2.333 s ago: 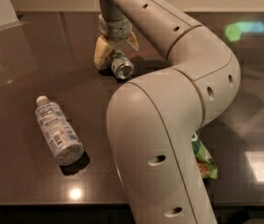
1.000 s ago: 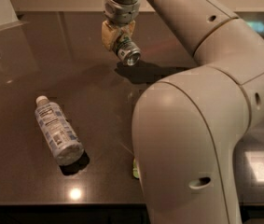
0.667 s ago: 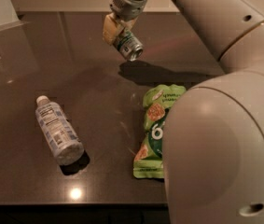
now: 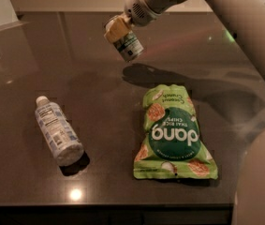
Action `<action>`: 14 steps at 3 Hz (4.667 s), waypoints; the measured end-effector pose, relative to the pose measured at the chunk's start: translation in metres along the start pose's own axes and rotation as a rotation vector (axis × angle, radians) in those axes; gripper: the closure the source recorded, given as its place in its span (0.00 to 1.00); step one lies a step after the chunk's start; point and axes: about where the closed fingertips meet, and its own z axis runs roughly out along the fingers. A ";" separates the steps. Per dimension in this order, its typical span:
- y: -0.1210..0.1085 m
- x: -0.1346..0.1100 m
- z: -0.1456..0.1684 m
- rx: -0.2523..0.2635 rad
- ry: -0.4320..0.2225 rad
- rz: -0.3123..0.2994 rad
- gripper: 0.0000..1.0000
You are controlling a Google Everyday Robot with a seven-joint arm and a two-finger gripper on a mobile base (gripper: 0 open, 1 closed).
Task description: Place 7up can upright
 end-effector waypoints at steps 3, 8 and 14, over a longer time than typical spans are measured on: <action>-0.008 0.024 -0.026 -0.066 -0.387 -0.104 1.00; 0.004 0.053 -0.013 -0.150 -0.584 -0.180 1.00; 0.003 0.066 -0.009 -0.183 -0.703 -0.223 0.00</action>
Offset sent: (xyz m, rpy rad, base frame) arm -0.0117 -0.0495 0.0068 0.3725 -0.2344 0.1270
